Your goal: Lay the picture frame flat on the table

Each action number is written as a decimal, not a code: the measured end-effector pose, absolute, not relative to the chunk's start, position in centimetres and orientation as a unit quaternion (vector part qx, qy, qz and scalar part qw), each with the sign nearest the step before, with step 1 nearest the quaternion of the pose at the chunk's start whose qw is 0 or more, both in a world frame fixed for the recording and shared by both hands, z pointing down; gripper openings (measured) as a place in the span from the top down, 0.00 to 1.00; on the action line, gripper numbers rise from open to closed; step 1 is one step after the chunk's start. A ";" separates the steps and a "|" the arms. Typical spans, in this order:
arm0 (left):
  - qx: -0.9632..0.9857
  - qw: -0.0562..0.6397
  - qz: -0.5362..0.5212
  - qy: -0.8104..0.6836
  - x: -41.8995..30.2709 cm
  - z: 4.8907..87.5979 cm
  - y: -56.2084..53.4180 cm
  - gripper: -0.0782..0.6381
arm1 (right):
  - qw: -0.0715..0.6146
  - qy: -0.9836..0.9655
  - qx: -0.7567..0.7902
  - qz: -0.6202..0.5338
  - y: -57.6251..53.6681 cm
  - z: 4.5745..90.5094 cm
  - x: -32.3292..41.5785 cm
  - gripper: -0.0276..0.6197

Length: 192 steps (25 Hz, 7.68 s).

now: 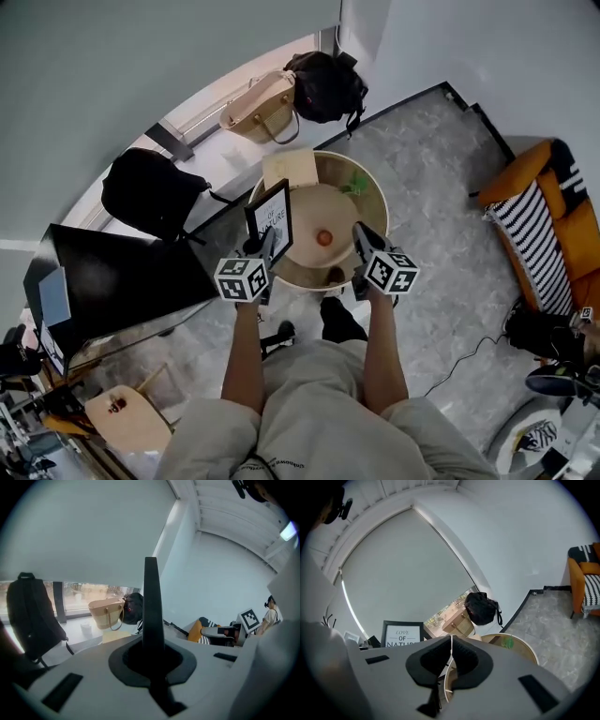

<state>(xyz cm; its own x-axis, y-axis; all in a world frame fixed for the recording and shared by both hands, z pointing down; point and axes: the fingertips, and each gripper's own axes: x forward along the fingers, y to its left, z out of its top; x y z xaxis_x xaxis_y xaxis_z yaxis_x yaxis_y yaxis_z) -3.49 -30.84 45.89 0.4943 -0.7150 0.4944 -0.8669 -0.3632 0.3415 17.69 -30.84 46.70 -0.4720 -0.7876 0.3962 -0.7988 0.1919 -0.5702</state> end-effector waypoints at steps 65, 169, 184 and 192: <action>0.672 0.680 0.049 -0.290 -7.9 91.8 -17.5 0.85 | 0.404 -0.843 0.157 0.319 -20.3 91.5 -6.8 0.90; 0.787 0.284 0.262 -0.481 -3.6 52.2 -9.3 0.72 | 0.186 -0.818 0.404 0.365 -7.3 54.6 7.8 0.90; 0.787 0.233 0.226 -0.525 0.3 49.4 -0.1 0.72 | 0.156 -0.851 0.403 0.299 -1.7 49.7 12.2 0.90; 0.799 0.219 0.228 -0.511 2.5 49.1 0.6 0.72 | 0.146 -0.846 0.418 0.295 -0.6 49.4 14.1 0.90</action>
